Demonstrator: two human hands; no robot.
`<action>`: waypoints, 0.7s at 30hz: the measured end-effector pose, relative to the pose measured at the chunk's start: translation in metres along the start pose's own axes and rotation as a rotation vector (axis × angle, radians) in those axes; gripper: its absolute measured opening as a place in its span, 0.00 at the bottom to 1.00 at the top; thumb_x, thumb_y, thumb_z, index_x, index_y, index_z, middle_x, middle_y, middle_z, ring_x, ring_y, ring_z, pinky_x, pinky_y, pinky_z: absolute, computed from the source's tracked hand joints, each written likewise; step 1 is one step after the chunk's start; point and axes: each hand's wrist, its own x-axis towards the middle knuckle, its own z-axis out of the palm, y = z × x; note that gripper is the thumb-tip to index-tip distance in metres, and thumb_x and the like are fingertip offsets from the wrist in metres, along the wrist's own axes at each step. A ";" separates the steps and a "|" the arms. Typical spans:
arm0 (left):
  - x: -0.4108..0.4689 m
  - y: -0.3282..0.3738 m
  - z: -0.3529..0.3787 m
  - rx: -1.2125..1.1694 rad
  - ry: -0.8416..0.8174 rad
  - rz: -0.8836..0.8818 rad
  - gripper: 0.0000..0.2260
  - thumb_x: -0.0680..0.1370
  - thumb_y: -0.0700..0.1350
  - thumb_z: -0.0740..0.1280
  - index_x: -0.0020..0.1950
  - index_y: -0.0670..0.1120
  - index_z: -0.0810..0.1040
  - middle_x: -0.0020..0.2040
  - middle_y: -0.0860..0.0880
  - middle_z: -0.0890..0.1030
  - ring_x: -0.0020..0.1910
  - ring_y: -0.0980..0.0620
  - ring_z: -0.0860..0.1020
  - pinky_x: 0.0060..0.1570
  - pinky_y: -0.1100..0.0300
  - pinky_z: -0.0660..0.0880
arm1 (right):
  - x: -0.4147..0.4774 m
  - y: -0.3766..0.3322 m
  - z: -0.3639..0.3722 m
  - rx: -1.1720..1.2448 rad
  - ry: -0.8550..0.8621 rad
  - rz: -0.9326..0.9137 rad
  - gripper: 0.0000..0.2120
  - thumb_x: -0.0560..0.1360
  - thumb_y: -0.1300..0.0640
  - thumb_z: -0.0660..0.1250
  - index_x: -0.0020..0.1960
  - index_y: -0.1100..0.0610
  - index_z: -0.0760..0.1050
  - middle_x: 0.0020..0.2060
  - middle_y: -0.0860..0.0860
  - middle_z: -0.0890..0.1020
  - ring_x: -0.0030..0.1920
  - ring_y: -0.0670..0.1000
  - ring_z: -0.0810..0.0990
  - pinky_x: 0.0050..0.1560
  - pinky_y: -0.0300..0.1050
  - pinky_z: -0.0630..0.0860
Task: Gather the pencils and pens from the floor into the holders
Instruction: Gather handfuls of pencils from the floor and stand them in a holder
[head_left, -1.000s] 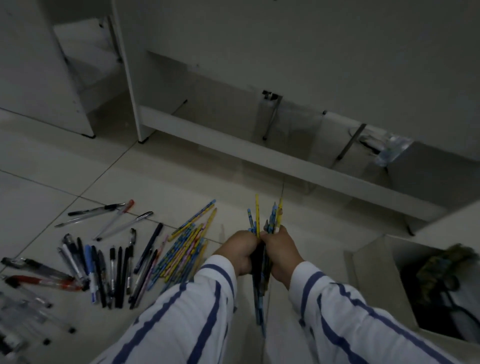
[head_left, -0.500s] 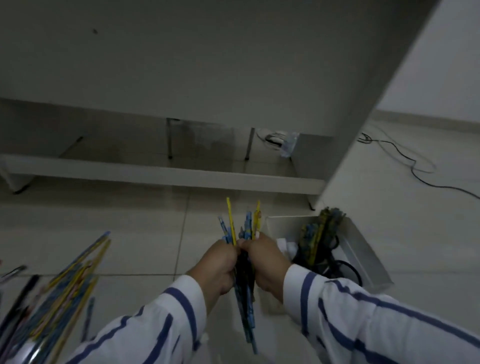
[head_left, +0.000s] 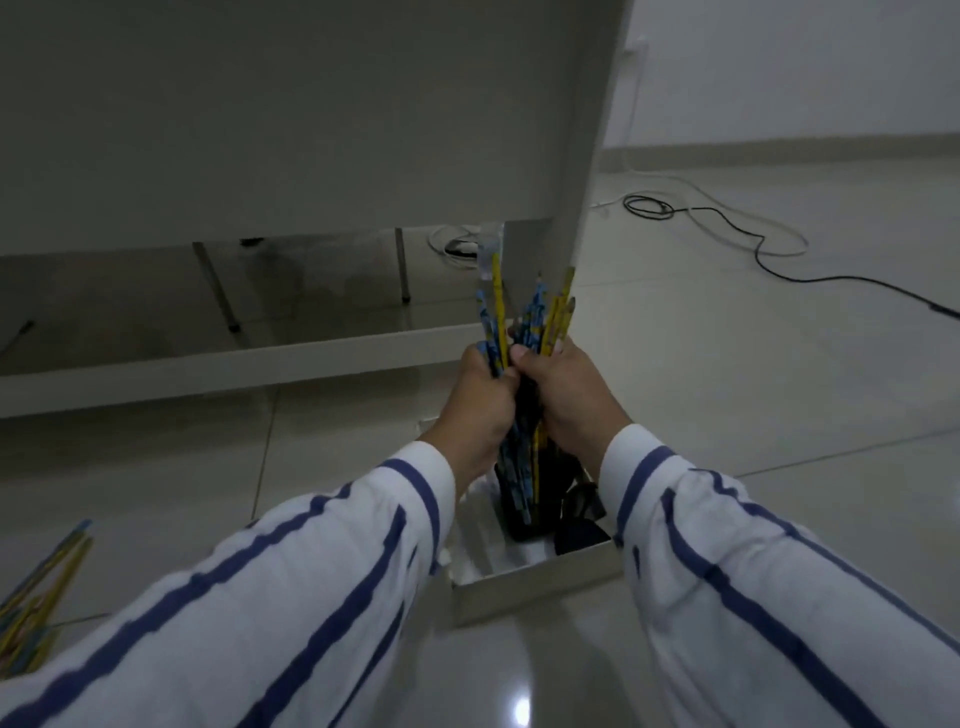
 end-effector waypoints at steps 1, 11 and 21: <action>0.005 -0.003 0.005 0.027 0.004 0.016 0.09 0.81 0.39 0.58 0.59 0.49 0.67 0.56 0.44 0.79 0.53 0.47 0.79 0.55 0.49 0.77 | 0.005 0.002 -0.005 0.001 0.014 -0.016 0.11 0.78 0.65 0.62 0.59 0.61 0.74 0.53 0.60 0.82 0.54 0.59 0.82 0.59 0.54 0.77; 0.038 -0.049 0.030 0.227 -0.062 0.155 0.13 0.82 0.43 0.57 0.67 0.49 0.66 0.61 0.49 0.77 0.60 0.52 0.76 0.63 0.54 0.72 | 0.033 0.041 -0.048 0.024 0.068 -0.092 0.10 0.78 0.66 0.62 0.56 0.56 0.75 0.45 0.50 0.84 0.45 0.45 0.84 0.47 0.38 0.79; 0.046 -0.087 0.020 0.317 -0.057 0.204 0.13 0.82 0.41 0.57 0.65 0.51 0.62 0.51 0.63 0.73 0.50 0.70 0.73 0.45 0.80 0.69 | 0.043 0.076 -0.052 0.018 0.049 -0.064 0.12 0.78 0.66 0.62 0.60 0.59 0.73 0.50 0.53 0.82 0.55 0.53 0.81 0.61 0.47 0.76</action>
